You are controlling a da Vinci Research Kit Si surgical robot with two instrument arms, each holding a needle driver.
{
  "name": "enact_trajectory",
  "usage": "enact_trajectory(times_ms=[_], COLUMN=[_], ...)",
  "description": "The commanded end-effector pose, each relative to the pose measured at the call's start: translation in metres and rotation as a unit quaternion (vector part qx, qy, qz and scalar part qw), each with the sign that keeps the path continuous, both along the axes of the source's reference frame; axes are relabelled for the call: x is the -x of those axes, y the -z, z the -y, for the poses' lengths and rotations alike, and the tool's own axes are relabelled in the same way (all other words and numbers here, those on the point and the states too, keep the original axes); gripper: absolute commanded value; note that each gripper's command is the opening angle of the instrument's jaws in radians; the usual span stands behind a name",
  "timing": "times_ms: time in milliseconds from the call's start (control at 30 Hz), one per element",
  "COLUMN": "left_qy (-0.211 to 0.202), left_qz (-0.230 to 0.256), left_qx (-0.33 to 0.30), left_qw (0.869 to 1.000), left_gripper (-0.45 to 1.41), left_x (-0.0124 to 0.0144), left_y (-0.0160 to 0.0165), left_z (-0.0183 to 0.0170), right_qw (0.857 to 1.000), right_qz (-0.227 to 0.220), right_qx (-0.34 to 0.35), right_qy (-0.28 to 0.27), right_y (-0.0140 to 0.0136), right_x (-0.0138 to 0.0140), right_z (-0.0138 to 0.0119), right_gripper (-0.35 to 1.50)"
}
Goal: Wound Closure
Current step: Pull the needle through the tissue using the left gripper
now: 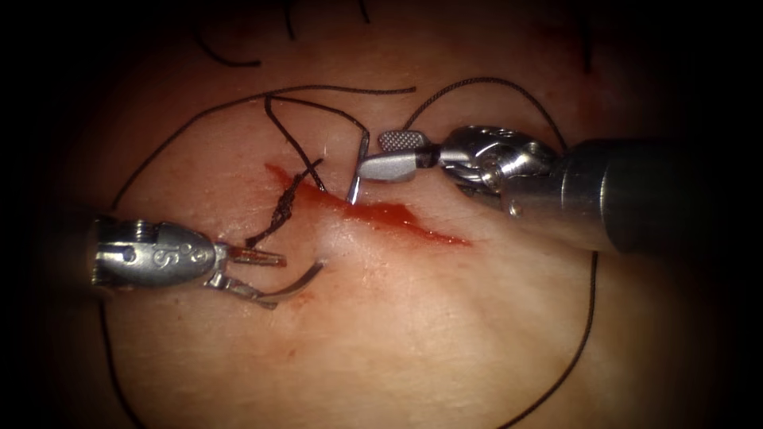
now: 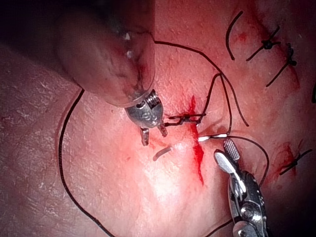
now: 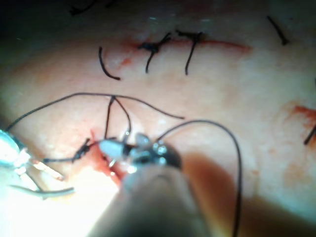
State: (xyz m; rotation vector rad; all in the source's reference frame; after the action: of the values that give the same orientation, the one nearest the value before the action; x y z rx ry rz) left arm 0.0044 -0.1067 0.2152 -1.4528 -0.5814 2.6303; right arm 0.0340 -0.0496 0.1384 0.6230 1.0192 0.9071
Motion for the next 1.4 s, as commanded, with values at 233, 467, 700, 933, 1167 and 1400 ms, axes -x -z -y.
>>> enact_trajectory(times_ms=[233,467,700,933,1167,1400], left_qy=[-0.004,0.005,0.012,0.013,0.006,-0.036], left_qz=[0.015,0.056,0.088,0.104,0.111,0.116], left_qx=[0.021,0.054,0.075,0.087,0.086,0.033], left_qw=[1.000,0.997,0.993,0.991,0.990,0.992], left_gripper=[0.83,0.78,0.73,0.64,0.26,-0.45], left_x=[0.0010,0.0024,0.0046,0.0053,0.0047,0.0044], left_y=[-0.0008,0.0000,0.0000,-0.0007,-0.0018,-0.0008], left_z=[0.0018,0.0019,0.0014,0.0005,0.0000,0.0001], right_qw=[1.000,0.999,0.999,0.999,0.998,0.998], right_qz=[-0.013,-0.011,-0.006,-0.004,-0.005,-0.007], right_qx=[0.004,0.001,0.011,0.018,0.020,0.022], right_qy=[0.028,0.050,0.051,0.052,0.051,0.053], right_y=[0.0002,0.0003,0.0002,-0.0003,-0.0004,-0.0004], right_x=[-0.0005,0.0011,0.0037,0.0049,0.0048,0.0048], right_z=[0.0011,0.0016,0.0023,0.0032,0.0036,0.0043], right_gripper=[1.33,1.31,1.31,1.31,1.31,1.31])
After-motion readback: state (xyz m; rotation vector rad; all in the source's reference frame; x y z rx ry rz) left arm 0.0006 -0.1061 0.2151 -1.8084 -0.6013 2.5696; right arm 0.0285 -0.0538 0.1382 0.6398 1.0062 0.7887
